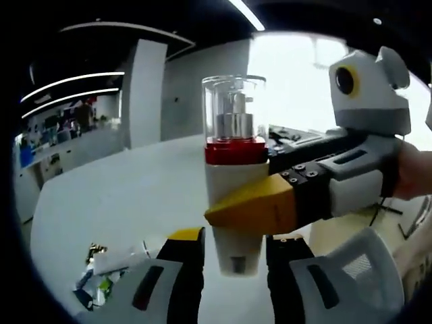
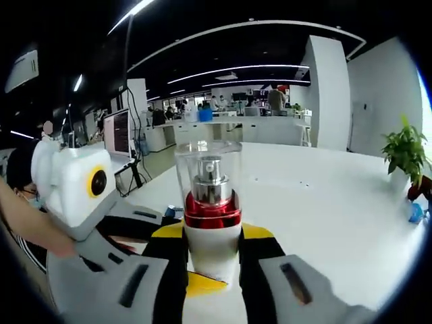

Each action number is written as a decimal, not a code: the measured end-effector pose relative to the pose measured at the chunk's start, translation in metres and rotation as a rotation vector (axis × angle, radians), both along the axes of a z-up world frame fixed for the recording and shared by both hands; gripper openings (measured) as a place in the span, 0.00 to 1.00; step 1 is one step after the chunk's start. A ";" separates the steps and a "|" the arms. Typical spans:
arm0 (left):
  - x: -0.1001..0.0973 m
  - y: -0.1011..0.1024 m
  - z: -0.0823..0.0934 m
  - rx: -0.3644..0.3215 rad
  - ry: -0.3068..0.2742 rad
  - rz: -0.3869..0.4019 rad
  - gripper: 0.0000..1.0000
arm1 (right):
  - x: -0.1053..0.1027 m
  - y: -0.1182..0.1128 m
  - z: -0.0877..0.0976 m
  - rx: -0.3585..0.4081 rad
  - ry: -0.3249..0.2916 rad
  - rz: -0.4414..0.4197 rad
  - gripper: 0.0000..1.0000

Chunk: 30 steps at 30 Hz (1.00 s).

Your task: Arrange the skincare products in the storage area until every visible bottle or jar stands upright without overlapping.

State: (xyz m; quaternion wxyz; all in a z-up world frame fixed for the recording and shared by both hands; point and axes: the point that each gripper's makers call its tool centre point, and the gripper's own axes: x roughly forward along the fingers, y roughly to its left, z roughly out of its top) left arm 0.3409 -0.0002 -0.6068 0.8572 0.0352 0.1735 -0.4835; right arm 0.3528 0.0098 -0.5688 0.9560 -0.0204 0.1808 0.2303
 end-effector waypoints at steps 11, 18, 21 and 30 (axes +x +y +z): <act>-0.005 -0.001 -0.001 0.001 0.014 -0.055 0.25 | -0.006 0.006 0.000 0.000 -0.022 0.054 0.28; -0.015 -0.003 0.002 -0.009 0.033 -0.156 0.25 | -0.019 0.011 0.006 -0.025 -0.084 0.236 0.29; -0.020 -0.005 0.008 -0.018 0.021 -0.218 0.25 | -0.023 0.006 0.014 0.011 -0.100 0.296 0.30; -0.034 -0.010 0.013 -0.001 0.005 -0.374 0.24 | -0.033 0.004 0.027 0.008 -0.117 0.492 0.35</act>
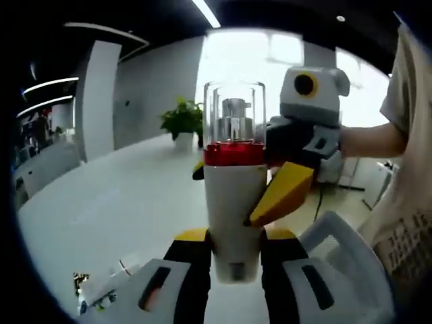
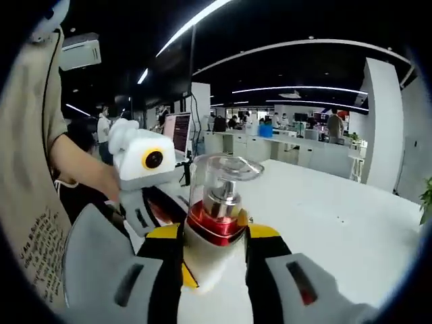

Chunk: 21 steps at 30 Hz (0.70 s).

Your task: Arrange the skincare products in the storage area until every visible bottle or jar stands upright without overlapping.

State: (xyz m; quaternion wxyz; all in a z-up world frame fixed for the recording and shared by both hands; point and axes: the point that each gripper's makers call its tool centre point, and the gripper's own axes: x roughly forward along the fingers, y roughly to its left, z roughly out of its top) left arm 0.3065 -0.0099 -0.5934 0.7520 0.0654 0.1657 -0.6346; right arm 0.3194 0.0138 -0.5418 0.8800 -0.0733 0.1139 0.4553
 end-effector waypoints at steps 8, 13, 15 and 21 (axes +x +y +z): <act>0.000 -0.005 -0.004 0.006 0.009 -0.044 0.25 | 0.001 -0.004 -0.002 0.030 0.067 0.033 0.33; 0.004 -0.007 -0.010 0.033 -0.001 -0.061 0.25 | 0.004 -0.004 -0.009 0.004 0.074 0.011 0.32; 0.006 -0.007 -0.015 0.053 -0.012 -0.063 0.25 | 0.005 -0.004 -0.014 -0.023 0.064 -0.003 0.32; 0.011 -0.011 -0.041 0.133 -0.023 -0.069 0.25 | 0.008 -0.004 -0.038 -0.125 0.054 -0.025 0.31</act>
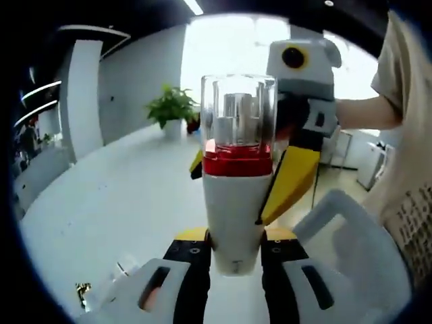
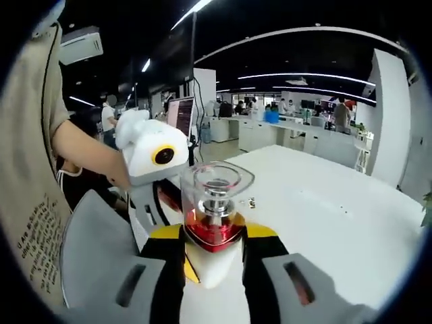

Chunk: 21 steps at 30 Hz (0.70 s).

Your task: Arrange the skincare products in the storage area until every visible bottle or jar stands upright without overlapping.

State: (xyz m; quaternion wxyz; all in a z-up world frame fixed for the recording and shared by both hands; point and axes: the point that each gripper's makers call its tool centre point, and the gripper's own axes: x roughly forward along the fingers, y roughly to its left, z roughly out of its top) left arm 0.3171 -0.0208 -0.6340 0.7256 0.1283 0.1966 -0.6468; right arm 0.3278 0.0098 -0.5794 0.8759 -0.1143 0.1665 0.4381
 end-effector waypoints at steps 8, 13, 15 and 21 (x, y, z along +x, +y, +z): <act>-0.003 -0.002 -0.037 0.074 0.015 0.006 0.25 | -0.002 -0.001 -0.037 -0.094 0.012 0.004 0.31; -0.004 -0.003 -0.055 0.110 0.014 0.009 0.25 | -0.003 -0.004 -0.054 -0.119 0.030 -0.019 0.32; -0.004 -0.003 -0.060 0.116 0.020 0.010 0.25 | -0.003 -0.006 -0.060 -0.125 0.034 -0.028 0.32; -0.006 -0.004 -0.073 0.126 0.040 0.007 0.25 | -0.003 -0.009 -0.072 -0.128 0.057 -0.054 0.32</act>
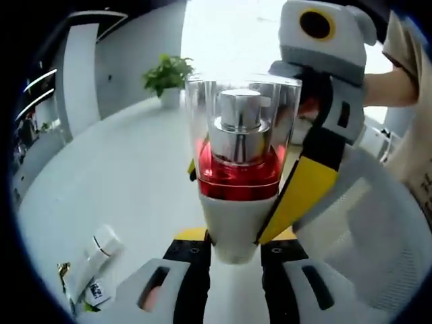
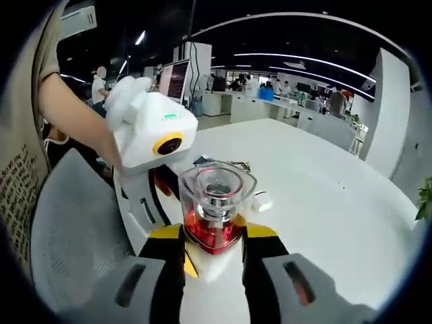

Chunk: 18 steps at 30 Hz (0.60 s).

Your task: Arrange the skincare products in the storage area until every visible bottle or jar stands upright without overlapping.

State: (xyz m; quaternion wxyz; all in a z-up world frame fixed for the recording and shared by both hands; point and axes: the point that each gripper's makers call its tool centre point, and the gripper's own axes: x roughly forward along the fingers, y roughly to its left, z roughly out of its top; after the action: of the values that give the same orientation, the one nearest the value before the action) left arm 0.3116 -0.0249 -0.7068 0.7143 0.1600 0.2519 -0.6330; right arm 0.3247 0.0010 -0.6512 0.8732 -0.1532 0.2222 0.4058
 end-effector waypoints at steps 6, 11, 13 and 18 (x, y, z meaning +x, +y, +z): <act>0.000 0.000 -0.006 0.003 0.012 0.001 0.25 | 0.001 -0.001 -0.007 -0.005 0.008 -0.016 0.32; 0.003 -0.001 -0.011 0.013 0.009 -0.003 0.25 | 0.003 -0.003 -0.011 -0.004 0.009 -0.034 0.32; 0.004 -0.001 -0.012 0.018 0.007 -0.006 0.25 | 0.004 -0.004 -0.013 -0.002 0.010 -0.041 0.32; 0.004 -0.002 -0.014 0.023 0.008 -0.012 0.25 | 0.005 -0.005 -0.015 -0.005 0.014 -0.049 0.32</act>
State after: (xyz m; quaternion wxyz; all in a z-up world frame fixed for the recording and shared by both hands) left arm 0.3160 -0.0267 -0.7210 0.7077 0.1671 0.2613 -0.6348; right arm 0.3299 -0.0038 -0.6666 0.8810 -0.1472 0.2329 0.3847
